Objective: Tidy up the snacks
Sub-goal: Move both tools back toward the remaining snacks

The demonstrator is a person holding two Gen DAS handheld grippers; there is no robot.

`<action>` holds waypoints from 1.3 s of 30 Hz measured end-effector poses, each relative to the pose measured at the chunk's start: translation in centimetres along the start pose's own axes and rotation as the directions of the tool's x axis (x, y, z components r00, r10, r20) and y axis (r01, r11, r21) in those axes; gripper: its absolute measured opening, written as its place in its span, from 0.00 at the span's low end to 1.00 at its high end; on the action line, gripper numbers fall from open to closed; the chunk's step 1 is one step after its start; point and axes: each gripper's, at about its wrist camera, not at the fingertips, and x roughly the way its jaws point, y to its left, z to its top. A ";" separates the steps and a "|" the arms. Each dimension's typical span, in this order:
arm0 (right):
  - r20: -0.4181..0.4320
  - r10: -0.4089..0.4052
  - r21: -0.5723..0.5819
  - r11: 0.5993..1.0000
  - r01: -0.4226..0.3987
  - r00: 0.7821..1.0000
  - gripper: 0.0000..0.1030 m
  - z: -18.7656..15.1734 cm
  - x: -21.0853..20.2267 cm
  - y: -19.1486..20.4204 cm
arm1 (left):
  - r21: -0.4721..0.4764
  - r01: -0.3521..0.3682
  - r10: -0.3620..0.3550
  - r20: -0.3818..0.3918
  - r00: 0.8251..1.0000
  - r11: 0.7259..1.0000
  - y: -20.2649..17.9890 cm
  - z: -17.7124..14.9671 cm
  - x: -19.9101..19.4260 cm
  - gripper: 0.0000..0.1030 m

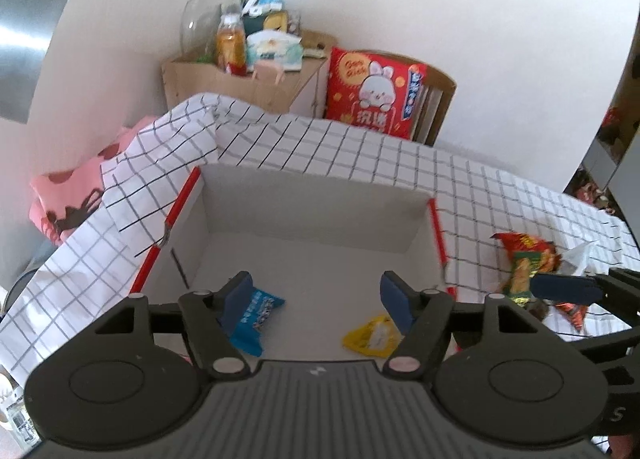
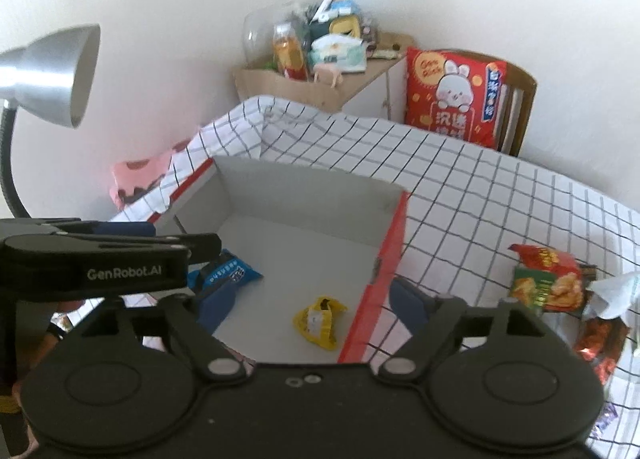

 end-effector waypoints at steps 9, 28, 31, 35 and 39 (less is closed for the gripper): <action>0.059 -0.037 0.082 0.996 0.033 0.998 0.95 -2.0 -5.2 -3.7 | 0.039 0.108 -0.110 0.032 0.993 0.993 -4.5 -0.5 -2.2 0.83; 0.058 -0.352 0.178 0.924 0.337 0.934 0.97 -11.1 -11.1 -15.9 | 0.131 0.257 -0.256 -0.028 0.966 0.958 -18.3 -2.9 2.2 1.00; 0.035 -0.384 0.195 0.908 0.371 0.923 0.97 -12.3 -10.9 -17.8 | 0.135 0.256 -0.252 -0.048 0.967 0.957 -20.2 -3.4 3.9 1.00; -0.003 -0.402 0.228 0.891 0.392 0.916 0.96 -13.9 -10.6 -20.3 | 0.149 0.245 -0.237 -0.074 0.969 0.958 -22.2 -3.9 5.8 1.00; -0.036 -0.403 0.241 0.884 0.400 0.914 0.94 -14.9 -9.7 -22.1 | 0.149 0.233 -0.220 -0.100 0.970 0.961 -23.5 -4.2 7.6 1.00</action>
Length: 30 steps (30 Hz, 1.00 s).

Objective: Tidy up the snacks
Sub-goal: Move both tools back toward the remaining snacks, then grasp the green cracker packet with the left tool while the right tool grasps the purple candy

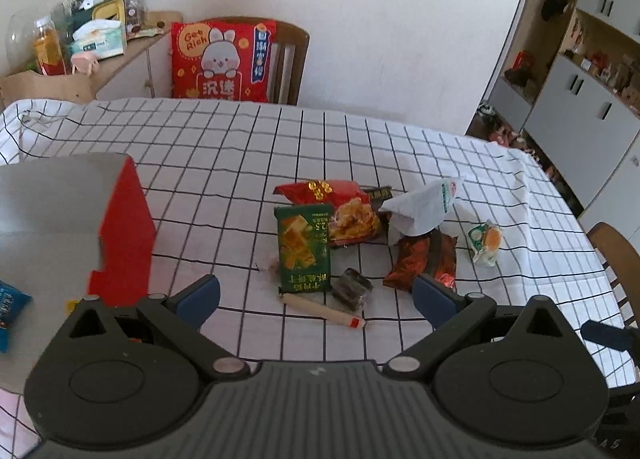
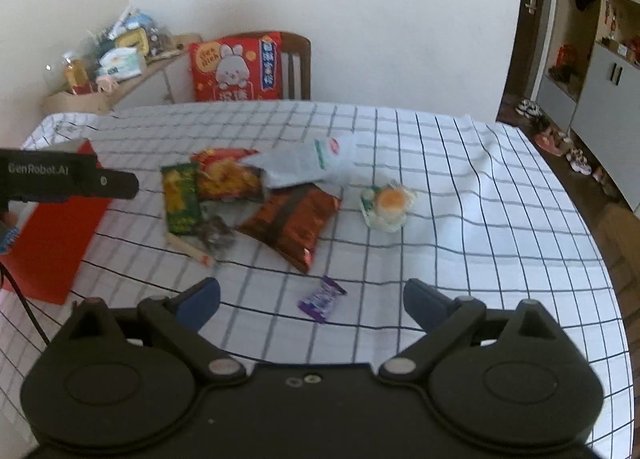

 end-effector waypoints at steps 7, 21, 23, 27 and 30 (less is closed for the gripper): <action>-0.057 -0.004 0.020 1.000 0.005 0.998 0.92 -0.2 3.3 -0.9 | 0.015 -0.033 0.033 -0.020 0.999 0.999 -1.0 0.5 3.3 1.00; -0.150 -0.009 0.024 1.000 0.013 0.989 0.77 -0.2 9.0 -0.5 | -0.025 -0.090 0.088 -0.075 0.993 0.996 -0.1 1.9 9.4 0.96; -0.161 -0.015 0.025 1.000 0.019 0.987 0.74 -0.2 9.6 -0.5 | -0.025 -0.096 0.094 -0.081 0.992 0.995 0.0 2.1 10.0 0.94; -0.179 -0.024 0.027 0.999 0.029 0.983 0.68 -0.3 10.3 -0.4 | -0.028 -0.105 0.102 -0.090 0.991 0.994 0.2 2.4 11.0 0.85; -0.193 -0.030 0.024 0.999 0.035 0.981 0.64 -0.4 10.6 -0.2 | -0.024 -0.104 0.101 -0.094 0.990 0.994 0.2 2.5 11.5 0.80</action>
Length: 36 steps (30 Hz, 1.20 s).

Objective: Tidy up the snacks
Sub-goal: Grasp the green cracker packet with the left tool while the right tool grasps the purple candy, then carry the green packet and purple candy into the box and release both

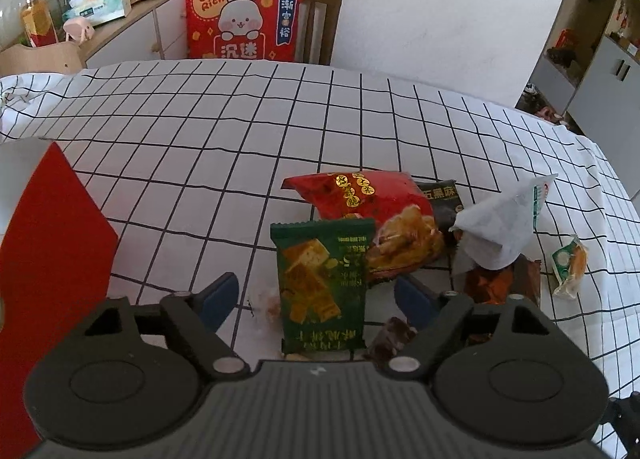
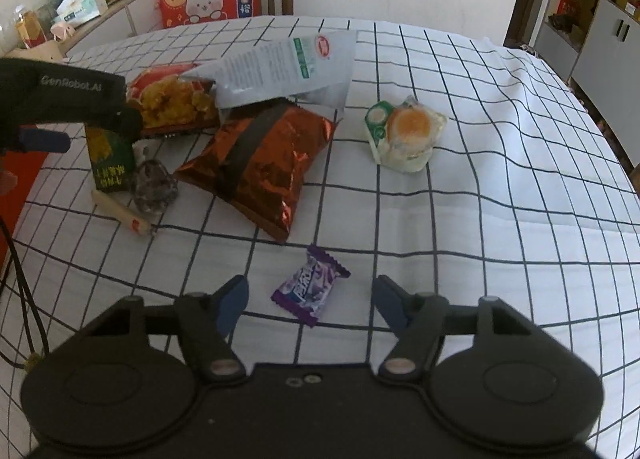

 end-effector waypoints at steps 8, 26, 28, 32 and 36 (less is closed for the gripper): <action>0.006 -0.023 -0.027 0.999 0.023 1.000 0.50 0.0 0.0 0.7 | 0.012 -0.001 0.001 -0.012 1.000 1.000 -0.3 0.1 0.7 0.63; 0.025 -0.009 0.012 1.000 0.009 1.000 0.25 -0.5 -1.9 0.2 | -0.039 0.023 -0.023 -0.005 1.000 0.999 1.1 -0.3 -1.0 0.43; 0.040 0.005 0.007 1.000 -0.006 0.999 0.25 -0.5 -2.9 0.4 | -0.048 0.029 -0.029 -0.003 1.000 0.998 1.3 -0.4 -1.8 0.43; 0.063 0.031 -0.006 1.000 -0.031 0.998 0.25 -0.3 -4.6 0.9 | -0.051 0.032 -0.032 -0.007 0.999 0.998 1.7 -0.6 -3.4 0.43; 0.079 0.056 -0.022 0.998 -0.054 0.995 0.25 0.0 -6.3 1.6 | -0.068 0.056 -0.056 -0.011 0.998 0.996 2.2 -0.9 -5.3 0.43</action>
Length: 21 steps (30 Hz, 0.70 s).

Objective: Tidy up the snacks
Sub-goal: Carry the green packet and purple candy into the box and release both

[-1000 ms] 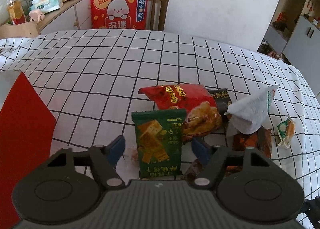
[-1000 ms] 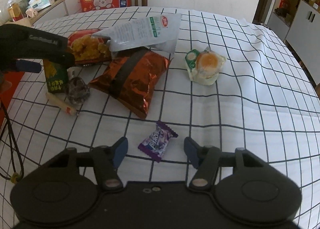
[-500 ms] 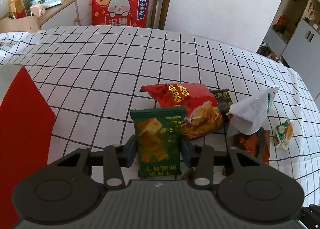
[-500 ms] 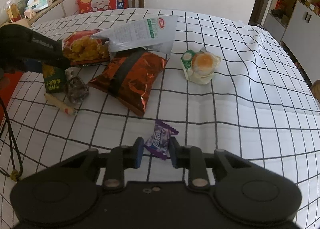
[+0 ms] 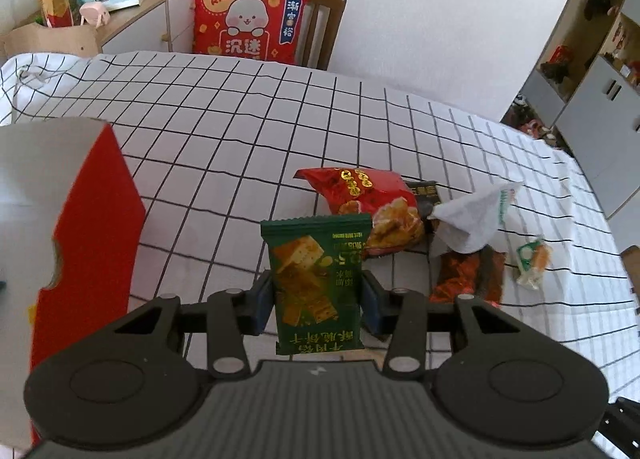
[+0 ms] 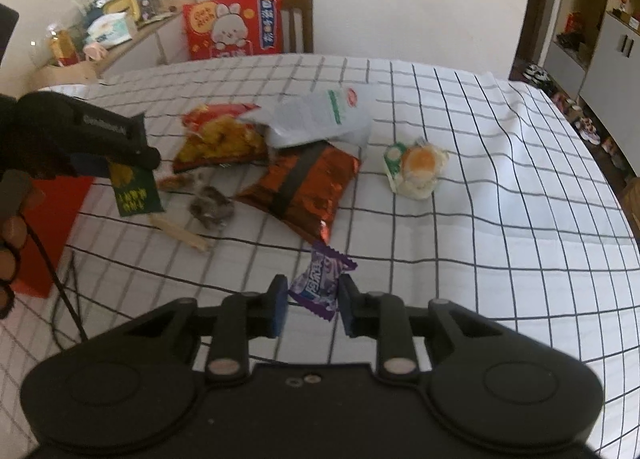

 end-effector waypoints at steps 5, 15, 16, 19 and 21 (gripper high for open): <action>0.023 0.037 -0.024 0.999 -0.037 0.999 0.25 0.8 -1.9 1.3 | -0.005 0.013 -0.013 -0.010 1.000 1.000 0.4 -0.5 -2.7 0.43; 0.064 0.130 -0.086 0.988 -0.125 0.989 0.25 2.4 -5.1 5.5 | -0.037 0.021 -0.021 -0.017 1.000 0.999 3.0 -1.1 -8.0 0.43; 0.067 0.142 -0.093 0.986 -0.136 0.988 0.25 2.6 -5.3 6.0 | -0.039 0.017 -0.017 -0.018 1.000 0.999 3.4 -1.1 -8.5 0.43; 0.079 0.175 -0.121 0.979 -0.165 0.981 0.25 3.2 -6.0 7.7 | -0.052 0.004 -0.006 -0.025 1.000 0.999 4.8 -1.2 -10.1 0.43; 0.085 0.192 -0.144 0.973 -0.179 0.978 0.25 3.6 -6.3 9.0 | -0.067 0.000 -0.002 -0.025 1.000 0.998 5.9 -1.2 -11.0 0.43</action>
